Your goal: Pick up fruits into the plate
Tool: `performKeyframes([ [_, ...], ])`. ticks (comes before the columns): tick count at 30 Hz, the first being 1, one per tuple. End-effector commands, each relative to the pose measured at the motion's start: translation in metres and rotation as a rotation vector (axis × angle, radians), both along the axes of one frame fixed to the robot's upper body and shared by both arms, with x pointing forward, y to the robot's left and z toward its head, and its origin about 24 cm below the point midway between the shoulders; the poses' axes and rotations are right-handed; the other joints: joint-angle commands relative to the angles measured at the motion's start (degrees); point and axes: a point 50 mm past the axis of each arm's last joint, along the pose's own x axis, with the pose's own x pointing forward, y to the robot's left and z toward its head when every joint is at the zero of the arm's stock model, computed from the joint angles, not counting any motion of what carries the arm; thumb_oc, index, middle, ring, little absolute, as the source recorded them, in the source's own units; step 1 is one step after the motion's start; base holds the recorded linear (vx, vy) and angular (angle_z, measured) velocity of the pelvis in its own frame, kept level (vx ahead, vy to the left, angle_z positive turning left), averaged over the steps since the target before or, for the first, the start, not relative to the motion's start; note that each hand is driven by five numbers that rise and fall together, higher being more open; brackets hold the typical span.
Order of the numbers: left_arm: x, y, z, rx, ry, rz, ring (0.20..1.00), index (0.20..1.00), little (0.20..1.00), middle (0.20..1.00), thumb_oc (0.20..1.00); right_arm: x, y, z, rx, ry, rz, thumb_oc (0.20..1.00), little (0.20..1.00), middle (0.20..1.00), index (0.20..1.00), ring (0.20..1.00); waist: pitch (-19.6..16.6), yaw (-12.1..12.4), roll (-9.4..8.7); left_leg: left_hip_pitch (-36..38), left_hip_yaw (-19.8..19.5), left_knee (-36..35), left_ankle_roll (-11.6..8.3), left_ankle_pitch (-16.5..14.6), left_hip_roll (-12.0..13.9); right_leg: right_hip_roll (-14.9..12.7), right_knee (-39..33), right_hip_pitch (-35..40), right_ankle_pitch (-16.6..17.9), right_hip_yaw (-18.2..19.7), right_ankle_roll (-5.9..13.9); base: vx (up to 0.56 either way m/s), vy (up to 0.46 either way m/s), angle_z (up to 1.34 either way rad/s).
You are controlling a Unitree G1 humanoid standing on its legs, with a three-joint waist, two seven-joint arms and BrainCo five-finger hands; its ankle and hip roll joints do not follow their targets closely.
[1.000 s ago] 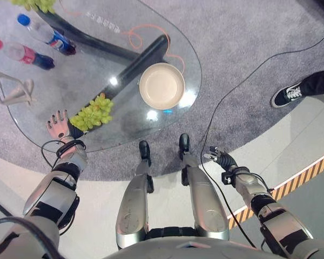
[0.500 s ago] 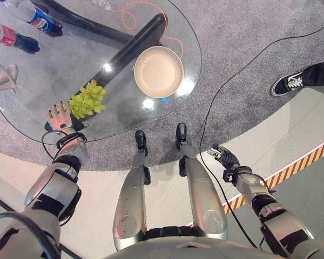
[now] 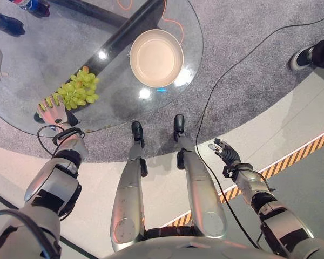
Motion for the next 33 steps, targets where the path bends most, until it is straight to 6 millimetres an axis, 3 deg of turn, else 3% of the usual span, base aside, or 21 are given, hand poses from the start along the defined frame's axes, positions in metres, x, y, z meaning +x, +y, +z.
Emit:
performKeyframes([
  [1, -0.017, 0.032, 0.01, 0.039, -0.037, 0.151, 1.0, 1.0, 1.0, 1.0, 1.0, -0.01, -0.004, -0.001, 0.02, -0.034, -0.023, 1.0, 1.0, 1.0, 1.0, 1.0, -1.35, 0.71, -0.53, -0.69, -4.17, 3.5, 2.35, -4.9, -4.53, 5.08, 8.51, -2.38, -5.42, 3.08, 1.25, -0.03, 0.047, 0.01],
  [4, -0.016, 0.032, 0.013, 0.011, -0.068, 0.157, 1.0, 1.0, 1.0, 1.0, 1.0, -0.01, -0.004, 0.001, 0.022, -0.046, -0.025, 1.0, 1.0, 1.0, 1.0, 1.0, -1.35, 0.77, -0.33, -1.32, -4.15, 3.42, 2.3, -4.7, -4.69, 5.06, 8.55, -2.99, -5.25, 3.1, 1.42, -0.01, 0.015, 0.0],
  [5, -0.015, 0.032, 0.015, 0.006, -0.081, 0.152, 0.332, 0.332, 0.332, 0.332, 0.332, -0.01, -0.003, 0.001, 0.025, -0.047, -0.027, 1.0, 1.0, 1.0, 1.0, 1.0, -1.35, 0.81, -0.37, -1.52, -4.16, 3.43, 2.29, -4.72, -4.7, 5.02, 8.51, -3.16, -5.18, 3.04, 1.5, 0.0, 0.0, 0.0],
  [6, -0.015, 0.032, 0.016, 0.006, -0.089, 0.15, 0.2, 0.2, 0.2, 0.2, 0.2, -0.011, -0.003, 0.0, 0.026, -0.046, -0.028, 1.0, 1.0, 1.0, 1.0, 1.0, -1.35, 0.81, -0.4, -1.63, -4.15, 3.43, 2.29, -4.72, -4.72, 4.99, 8.47, -3.25, -5.12, 3.01, 1.54, 0.0, 0.0, 0.0],
  [29, -0.009, 0.034, 0.035, 0.021, -0.169, 0.166, 0.2, 0.2, 0.2, 0.2, 0.2, -0.014, -0.001, -0.004, 0.036, -0.036, -0.025, 1.0, 1.0, 1.0, 1.0, 1.0, -1.35, 0.61, -0.55, -3.18, -3.96, 4.9, 2.52, -5.51, -5.35, 4.59, 8.78, -4.75, -4.58, 2.74, 1.82, 0.0, 0.0, 0.0],
  [30, -0.009, 0.035, 0.035, 0.027, -0.165, 0.168, 0.404, 0.404, 0.404, 0.404, 0.404, -0.014, -0.001, -0.003, 0.037, -0.038, -0.023, 1.0, 1.0, 1.0, 1.0, 1.0, -1.35, 0.55, -0.58, -3.36, -3.91, 5.05, 2.57, -5.56, -5.39, 4.62, 8.86, -4.95, -4.57, 2.75, 1.78, 0.0, 0.0, 0.0],
  [31, -0.01, 0.035, 0.035, 0.031, -0.164, 0.17, 0.818, 0.818, 0.818, 0.818, 0.818, -0.014, -0.001, -0.003, 0.039, -0.039, -0.021, 1.0, 1.0, 1.0, 1.0, 1.0, -1.35, 0.53, -0.61, -3.49, -3.89, 5.16, 2.56, -5.57, -5.42, 4.62, 8.89, -5.02, -4.53, 2.72, 1.79, 0.0, 0.0, 0.0],
  [32, -0.01, 0.035, 0.035, 0.031, -0.164, 0.17, 0.818, 0.818, 0.818, 0.818, 0.818, -0.014, -0.001, -0.003, 0.039, -0.039, -0.021, 1.0, 1.0, 1.0, 1.0, 1.0, -1.35, 0.53, -0.61, -3.49, -3.89, 5.17, 2.56, -5.57, -5.42, 4.62, 8.89, -5.02, -4.53, 2.72, 1.79, 0.0, 0.0, 0.0],
  [33, -0.01, 0.035, 0.034, 0.036, -0.161, 0.172, 1.0, 1.0, 1.0, 1.0, 1.0, -0.014, 0.0, -0.004, 0.039, -0.037, -0.017, 1.0, 1.0, 1.0, 1.0, 1.0, -1.35, 0.48, -0.69, -3.56, -3.86, 5.36, 2.57, -5.64, -5.44, 4.63, 8.97, -5.06, -4.52, 2.75, 1.78, 0.0, 0.0, 0.0],
])
